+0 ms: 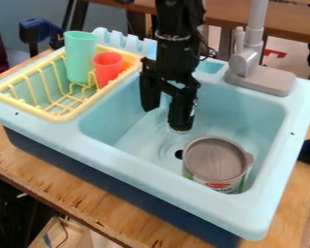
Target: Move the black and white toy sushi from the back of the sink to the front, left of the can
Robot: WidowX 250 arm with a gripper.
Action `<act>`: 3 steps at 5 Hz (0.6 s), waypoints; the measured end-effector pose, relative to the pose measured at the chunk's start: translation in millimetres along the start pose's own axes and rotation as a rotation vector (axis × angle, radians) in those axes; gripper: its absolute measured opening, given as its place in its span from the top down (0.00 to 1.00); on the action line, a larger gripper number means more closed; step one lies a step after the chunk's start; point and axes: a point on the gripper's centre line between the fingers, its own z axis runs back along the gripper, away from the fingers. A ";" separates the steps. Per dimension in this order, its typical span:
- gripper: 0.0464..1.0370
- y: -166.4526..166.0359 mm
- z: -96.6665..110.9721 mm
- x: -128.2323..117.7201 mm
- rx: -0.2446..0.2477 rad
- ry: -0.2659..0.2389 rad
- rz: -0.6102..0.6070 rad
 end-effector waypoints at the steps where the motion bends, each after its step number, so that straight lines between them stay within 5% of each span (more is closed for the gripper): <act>1: 0.04 -0.5 -2.0 5.6 -0.008 -0.016 -0.003; 3: 0.04 -1.8 3.7 12.6 -0.014 -0.044 -0.007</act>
